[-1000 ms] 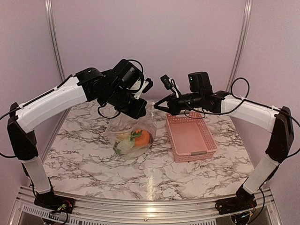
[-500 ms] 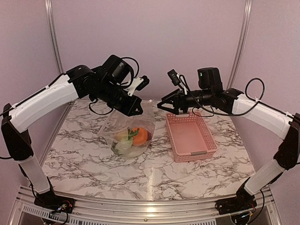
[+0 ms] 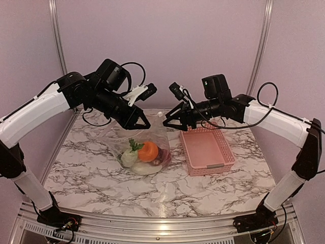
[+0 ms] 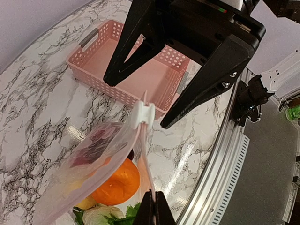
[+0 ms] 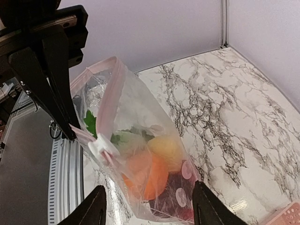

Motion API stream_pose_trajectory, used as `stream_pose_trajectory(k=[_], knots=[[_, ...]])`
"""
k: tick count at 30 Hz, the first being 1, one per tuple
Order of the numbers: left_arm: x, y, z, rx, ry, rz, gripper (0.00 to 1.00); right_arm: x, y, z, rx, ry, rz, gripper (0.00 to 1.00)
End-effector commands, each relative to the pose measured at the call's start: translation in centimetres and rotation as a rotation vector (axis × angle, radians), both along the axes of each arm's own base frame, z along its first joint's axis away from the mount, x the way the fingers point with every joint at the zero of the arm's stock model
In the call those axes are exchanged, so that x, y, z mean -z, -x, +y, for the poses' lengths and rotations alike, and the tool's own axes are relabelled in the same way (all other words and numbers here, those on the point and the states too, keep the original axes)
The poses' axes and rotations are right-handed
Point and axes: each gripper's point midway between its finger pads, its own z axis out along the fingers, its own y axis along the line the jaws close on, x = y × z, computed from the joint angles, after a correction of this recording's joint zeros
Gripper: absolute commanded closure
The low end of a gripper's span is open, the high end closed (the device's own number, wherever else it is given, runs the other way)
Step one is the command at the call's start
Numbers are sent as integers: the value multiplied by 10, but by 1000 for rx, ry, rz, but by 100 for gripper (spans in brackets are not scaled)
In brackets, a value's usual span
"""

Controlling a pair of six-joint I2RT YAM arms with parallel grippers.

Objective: Place the food in the zip-top bag and seal the zipper
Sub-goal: Pass from the left arm to the right

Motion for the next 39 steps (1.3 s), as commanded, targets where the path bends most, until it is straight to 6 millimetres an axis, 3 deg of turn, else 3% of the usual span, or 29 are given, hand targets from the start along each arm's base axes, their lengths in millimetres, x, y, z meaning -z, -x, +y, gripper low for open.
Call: stream_pose_trajectory(k=[1,11,17,29,39], knots=[[-9,6,7,17,16,-28,100,-17,-3,13,-27,-32,-44,41],[-5,-8,17,-46,-26,-63,100,-18,6,24,-94,-47,-30,59],[-3,-9,18,-55,-32,-59,100,-24,12,28,-110,-61,-40,64],[-1,-14,23,-81,-42,-59,100,-34,9,30,-97,-71,-62,82],[-5,-20,27,-108,-39,-70,100,-19,7,30,-88,-32,-42,88]])
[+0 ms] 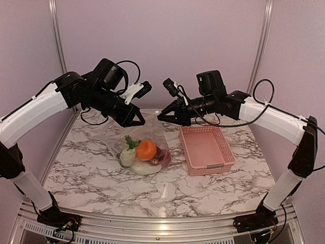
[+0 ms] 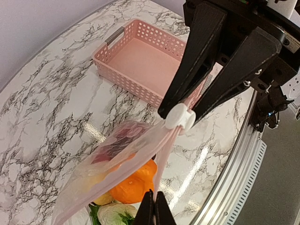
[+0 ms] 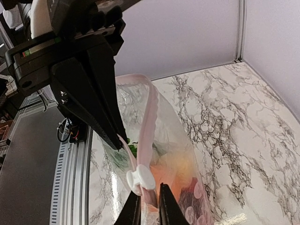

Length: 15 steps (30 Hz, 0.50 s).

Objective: Place the food in the zip-top bag and seal the zipper
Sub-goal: Pass from the left arm to the right

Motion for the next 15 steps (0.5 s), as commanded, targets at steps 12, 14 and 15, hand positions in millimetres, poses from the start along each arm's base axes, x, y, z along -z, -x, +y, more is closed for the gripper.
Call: stream_pose_trajectory(k=[12,14,15], knots=[[-27,-12,10,-63,28,-68,88,-7,-3,2,24,14,-35,100],[-45,-11,6,-44,74,-109,78,-12,-2,0,29,14,-43,100],[-55,-12,5,-38,97,-134,75,-14,-2,-2,33,14,-47,100]])
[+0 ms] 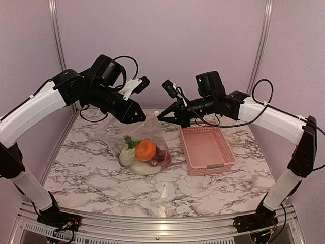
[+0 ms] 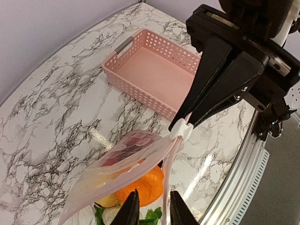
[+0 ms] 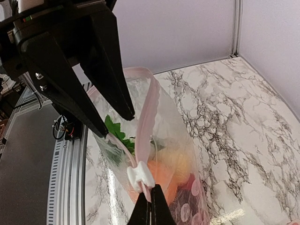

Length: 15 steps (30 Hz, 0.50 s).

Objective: Place the food in the zip-top bag and seal the zipper
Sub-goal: Pass from the left arm to the right, then zip the zipper of the food storage bag.

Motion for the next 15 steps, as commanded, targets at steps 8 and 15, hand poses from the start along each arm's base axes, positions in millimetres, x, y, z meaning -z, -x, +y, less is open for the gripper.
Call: stream_pose_trajectory(k=[8,15], knots=[[-57,2,-26,143,170,-167,58,-23,5,-7,20,-1,-56,100],[-45,1,-46,229,198,-180,56,-27,7,-6,9,-17,-49,100]])
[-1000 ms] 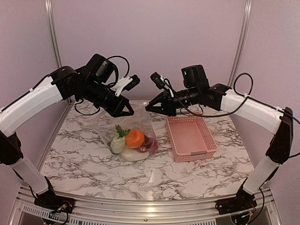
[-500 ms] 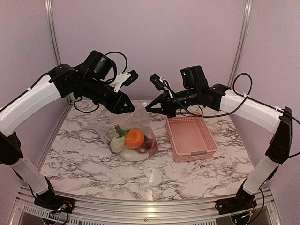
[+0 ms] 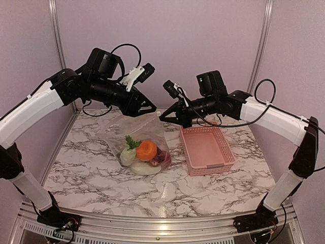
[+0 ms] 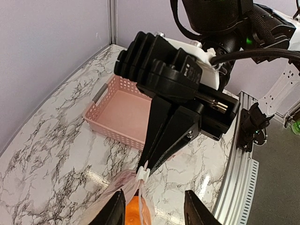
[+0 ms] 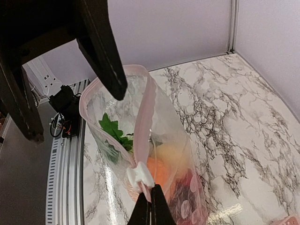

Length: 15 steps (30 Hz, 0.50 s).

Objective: Place the food in the zip-top bag and seal the zipper
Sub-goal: Zip the zipper of the food storage bag.

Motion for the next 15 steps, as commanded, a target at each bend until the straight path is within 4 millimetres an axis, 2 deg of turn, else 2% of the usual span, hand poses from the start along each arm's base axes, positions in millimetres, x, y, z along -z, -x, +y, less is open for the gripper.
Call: stream_pose_trajectory(k=[1,8,15], knots=[[7,-2,-18,79,18,-34,56,-28,7,0,-15,-43,-41,100],[29,-4,-31,119,4,9,62,-29,6,1,-16,-43,-33,100],[38,-10,-27,104,-16,3,80,-28,5,1,-13,-39,-30,100]])
